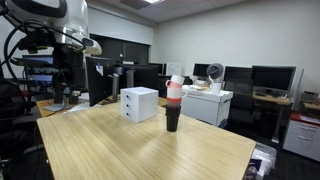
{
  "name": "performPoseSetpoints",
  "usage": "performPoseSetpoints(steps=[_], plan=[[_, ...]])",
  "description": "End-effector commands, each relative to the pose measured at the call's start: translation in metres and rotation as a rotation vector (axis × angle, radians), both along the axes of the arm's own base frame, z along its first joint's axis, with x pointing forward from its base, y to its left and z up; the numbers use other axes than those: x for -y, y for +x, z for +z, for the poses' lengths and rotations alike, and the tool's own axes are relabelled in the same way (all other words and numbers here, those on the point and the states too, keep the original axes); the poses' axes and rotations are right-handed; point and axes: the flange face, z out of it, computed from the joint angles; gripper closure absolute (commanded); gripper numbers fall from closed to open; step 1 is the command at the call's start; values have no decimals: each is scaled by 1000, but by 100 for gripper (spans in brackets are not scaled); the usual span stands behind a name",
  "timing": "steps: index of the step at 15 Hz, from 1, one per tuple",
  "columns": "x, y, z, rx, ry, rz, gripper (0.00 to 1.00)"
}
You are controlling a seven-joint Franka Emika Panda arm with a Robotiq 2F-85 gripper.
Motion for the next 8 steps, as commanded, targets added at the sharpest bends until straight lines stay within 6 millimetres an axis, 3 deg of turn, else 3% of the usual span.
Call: performPoseSetpoints(steps=[1, 8], plan=[[8, 6, 5, 77, -22, 6, 0], [41, 37, 16, 276, -4, -16, 0]])
